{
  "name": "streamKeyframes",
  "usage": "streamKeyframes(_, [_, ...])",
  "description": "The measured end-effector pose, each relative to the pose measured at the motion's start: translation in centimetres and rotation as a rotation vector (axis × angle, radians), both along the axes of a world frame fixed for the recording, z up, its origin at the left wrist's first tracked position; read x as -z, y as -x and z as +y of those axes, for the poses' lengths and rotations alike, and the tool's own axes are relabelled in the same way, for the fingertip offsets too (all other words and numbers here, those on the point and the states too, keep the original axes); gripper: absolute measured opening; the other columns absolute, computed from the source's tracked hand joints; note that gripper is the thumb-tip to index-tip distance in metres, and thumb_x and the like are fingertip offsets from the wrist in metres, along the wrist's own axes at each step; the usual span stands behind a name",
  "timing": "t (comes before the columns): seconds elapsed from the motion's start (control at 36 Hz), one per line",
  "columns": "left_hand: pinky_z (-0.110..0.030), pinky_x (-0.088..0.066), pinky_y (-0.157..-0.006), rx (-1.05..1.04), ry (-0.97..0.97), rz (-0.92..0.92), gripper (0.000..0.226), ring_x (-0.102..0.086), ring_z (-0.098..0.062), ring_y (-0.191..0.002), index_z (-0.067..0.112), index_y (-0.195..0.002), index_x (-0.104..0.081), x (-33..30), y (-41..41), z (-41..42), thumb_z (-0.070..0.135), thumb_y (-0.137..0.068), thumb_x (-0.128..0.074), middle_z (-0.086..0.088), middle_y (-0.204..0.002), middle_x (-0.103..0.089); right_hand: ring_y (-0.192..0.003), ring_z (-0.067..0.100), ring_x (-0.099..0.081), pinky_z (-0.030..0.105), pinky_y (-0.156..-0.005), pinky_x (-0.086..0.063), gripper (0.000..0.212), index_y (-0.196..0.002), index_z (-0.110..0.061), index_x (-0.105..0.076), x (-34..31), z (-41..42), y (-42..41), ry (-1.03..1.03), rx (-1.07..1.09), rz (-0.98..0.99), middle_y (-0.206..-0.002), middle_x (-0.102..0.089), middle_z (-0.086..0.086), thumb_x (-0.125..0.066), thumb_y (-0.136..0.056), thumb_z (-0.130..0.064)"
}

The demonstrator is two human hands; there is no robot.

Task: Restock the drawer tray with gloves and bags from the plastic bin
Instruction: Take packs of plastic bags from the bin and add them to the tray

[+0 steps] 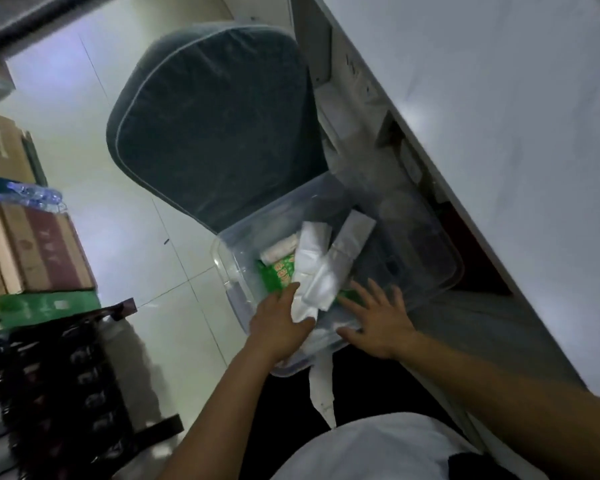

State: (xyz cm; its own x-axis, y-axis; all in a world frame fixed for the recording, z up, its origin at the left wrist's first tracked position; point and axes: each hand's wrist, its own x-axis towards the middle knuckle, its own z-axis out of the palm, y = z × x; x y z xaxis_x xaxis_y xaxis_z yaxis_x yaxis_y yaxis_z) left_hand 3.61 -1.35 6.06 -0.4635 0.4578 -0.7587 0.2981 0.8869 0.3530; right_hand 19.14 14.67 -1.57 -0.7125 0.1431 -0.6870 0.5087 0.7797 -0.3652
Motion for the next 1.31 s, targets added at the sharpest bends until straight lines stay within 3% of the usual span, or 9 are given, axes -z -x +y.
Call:
streamKeyframes(0.11, [-0.037, -0.039, -0.106, -0.052, 0.018, -0.117, 0.091, -0.044, -0.033, -0.134, 0.020, -0.149, -0.039, 6.2, 2.1, 2.7, 0.055, -0.066, -0.054, -0.015, -0.149, -0.046, -0.152, 0.021, 0.009, 0.062, -0.116, -0.002, 0.078, -0.153, -0.039, -0.025, 2.9, 0.2, -0.9, -0.090, 0.067, -0.024, -0.167, 0.000, -0.004, -0.021, -0.085, -0.078])
streamKeyframes(0.25, [-0.044, -0.036, -0.111, -0.037, 0.131, -0.220, 0.087, -0.036, -0.035, -0.140, 0.018, -0.156, -0.023, 15.4, 2.8, 4.6, 0.034, -0.084, -0.069, -0.017, -0.156, -0.031, -0.141, 0.032, -0.040, 0.064, -0.096, -0.040, 0.063, -0.131, -0.024, -0.064, 4.1, -0.8, -1.0, -0.242, 0.120, 0.134, -0.153, -0.046, 0.005, -0.040, -0.086, -0.061])
streamKeyframes(0.31, [-0.046, -0.037, -0.111, -0.057, 0.134, -0.211, 0.088, -0.035, -0.036, -0.140, 0.019, -0.157, -0.017, 18.3, 2.6, 5.2, 0.031, -0.086, -0.068, -0.017, -0.157, -0.029, -0.133, 0.034, -0.050, 0.062, -0.091, -0.045, 0.058, -0.124, -0.021, -0.069, 4.7, -1.1, -0.9, -0.323, 0.146, 0.252, -0.146, -0.054, 0.006, -0.048, -0.082, -0.055])
streamKeyframes(0.58, [-0.046, -0.047, -0.093, -0.187, 0.220, -0.011, 0.069, -0.056, -0.037, -0.118, 0.021, -0.148, -0.024, 23.0, -0.5, 7.5, 0.020, -0.089, -0.059, -0.017, -0.130, -0.054, -0.130, 0.028, -0.055, 0.060, -0.102, -0.032, 0.051, -0.123, -0.020, -0.070, 6.9, -1.7, -1.5, -0.505, 0.127, 0.474, -0.144, -0.056, 0.002, -0.061, -0.077, -0.041])
streamKeyframes(0.83, [-0.040, -0.046, -0.081, -0.213, 0.177, 0.074, 0.055, -0.064, -0.035, -0.103, 0.020, -0.142, -0.030, 24.6, -0.9, 7.5, 0.004, -0.092, -0.046, -0.015, -0.116, -0.065, -0.132, 0.028, -0.051, 0.060, -0.105, -0.028, 0.054, -0.126, -0.020, -0.067, 6.8, -1.7, -1.6, -0.471, 0.132, 0.385, -0.145, -0.055, 0.003, -0.058, -0.078, -0.043])
streamKeyframes(1.03, [-0.036, -0.050, -0.092, -0.190, 0.086, -0.180, 0.056, -0.062, -0.036, -0.110, 0.022, -0.136, -0.052, 23.0, 1.3, 6.5, 0.005, -0.083, -0.059, -0.016, -0.123, -0.065, -0.129, 0.030, -0.054, 0.060, -0.104, -0.033, 0.054, -0.125, -0.018, -0.068, 6.0, -1.5, -1.3, -0.393, 0.145, 0.328, -0.141, -0.059, 0.005, -0.055, -0.079, -0.044])
streamKeyframes(1.17, [-0.031, -0.054, -0.059, -0.442, 0.164, -0.571, 0.059, -0.061, -0.030, -0.085, 0.012, -0.136, -0.057, 17.0, 4.9, 4.6, -0.012, -0.083, -0.063, -0.018, -0.107, -0.063, -0.140, 0.027, -0.040, 0.061, -0.112, -0.021, 0.069, -0.145, -0.026, -0.048, 3.3, -0.9, -0.1, -0.223, 0.156, -0.016, -0.158, -0.036, 0.004, -0.042, -0.084, -0.057])
streamKeyframes(1.22, [-0.031, -0.058, -0.055, -0.507, 0.189, -0.723, 0.056, -0.064, -0.026, -0.084, 0.014, -0.135, -0.057, 14.1, 6.1, 3.7, -0.013, -0.086, -0.059, -0.014, -0.105, -0.065, -0.149, 0.023, -0.022, 0.058, -0.116, -0.009, 0.074, -0.154, -0.033, -0.029, 2.7, -0.5, 0.7, -0.124, 0.216, -0.111, -0.166, -0.016, 0.000, -0.042, -0.087, -0.063])
streamKeyframes(1.31, [-0.026, -0.059, -0.057, -0.606, 0.179, -0.829, 0.054, -0.067, -0.020, -0.086, 0.022, -0.132, -0.061, 9.5, 7.6, 2.5, -0.010, -0.088, -0.058, -0.008, -0.107, -0.069, -0.149, 0.023, -0.018, 0.052, -0.117, -0.013, 0.071, -0.153, -0.038, -0.027, 1.2, 0.4, 2.4, 0.041, 0.437, -0.120, -0.165, -0.015, 0.000, -0.051, -0.090, -0.061])
